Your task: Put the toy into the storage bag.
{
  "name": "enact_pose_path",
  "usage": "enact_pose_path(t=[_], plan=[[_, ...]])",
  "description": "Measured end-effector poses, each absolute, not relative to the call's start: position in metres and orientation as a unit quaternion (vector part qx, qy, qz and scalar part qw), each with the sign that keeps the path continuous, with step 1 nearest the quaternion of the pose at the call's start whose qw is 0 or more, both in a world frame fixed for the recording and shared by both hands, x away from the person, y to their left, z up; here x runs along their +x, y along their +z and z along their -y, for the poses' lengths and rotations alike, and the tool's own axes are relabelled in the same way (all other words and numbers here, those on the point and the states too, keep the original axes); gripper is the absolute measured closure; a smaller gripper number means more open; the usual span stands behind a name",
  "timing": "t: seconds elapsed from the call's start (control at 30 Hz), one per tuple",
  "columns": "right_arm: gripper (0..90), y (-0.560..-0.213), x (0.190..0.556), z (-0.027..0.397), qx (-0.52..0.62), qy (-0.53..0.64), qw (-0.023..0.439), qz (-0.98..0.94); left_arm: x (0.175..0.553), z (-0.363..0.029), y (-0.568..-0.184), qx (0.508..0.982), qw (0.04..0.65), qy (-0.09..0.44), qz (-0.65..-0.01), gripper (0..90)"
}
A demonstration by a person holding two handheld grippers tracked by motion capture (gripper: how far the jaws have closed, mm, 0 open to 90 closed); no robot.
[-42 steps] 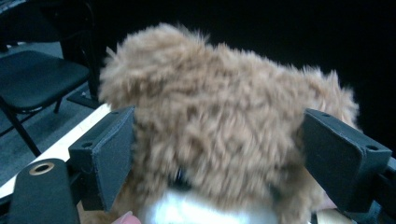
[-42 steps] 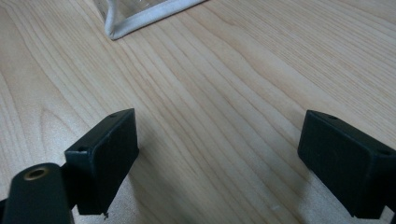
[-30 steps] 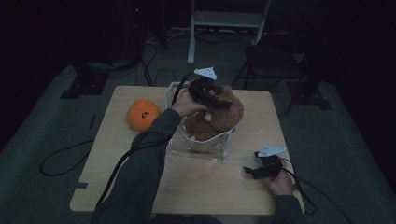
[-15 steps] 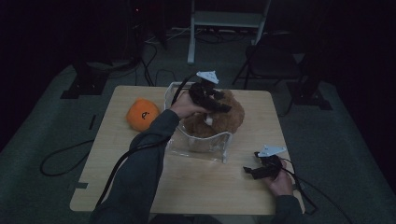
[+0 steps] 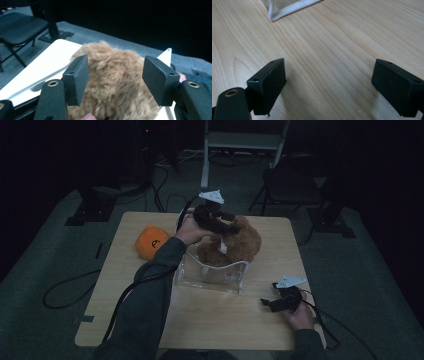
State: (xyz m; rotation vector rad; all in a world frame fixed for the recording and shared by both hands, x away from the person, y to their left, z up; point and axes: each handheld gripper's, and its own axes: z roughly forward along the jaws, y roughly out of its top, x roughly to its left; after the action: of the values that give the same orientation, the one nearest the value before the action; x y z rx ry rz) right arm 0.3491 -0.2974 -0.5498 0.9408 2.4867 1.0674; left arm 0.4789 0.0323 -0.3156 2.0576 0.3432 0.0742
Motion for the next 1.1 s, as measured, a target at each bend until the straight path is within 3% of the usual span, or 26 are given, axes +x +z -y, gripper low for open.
enact_pose_path(t=[1.1], plan=[[11.5,-0.55,0.349,0.297,0.325,0.369,0.138,-0.86,0.47,-0.081,-0.307,0.826,0.533,0.057,-0.174,41.0]])
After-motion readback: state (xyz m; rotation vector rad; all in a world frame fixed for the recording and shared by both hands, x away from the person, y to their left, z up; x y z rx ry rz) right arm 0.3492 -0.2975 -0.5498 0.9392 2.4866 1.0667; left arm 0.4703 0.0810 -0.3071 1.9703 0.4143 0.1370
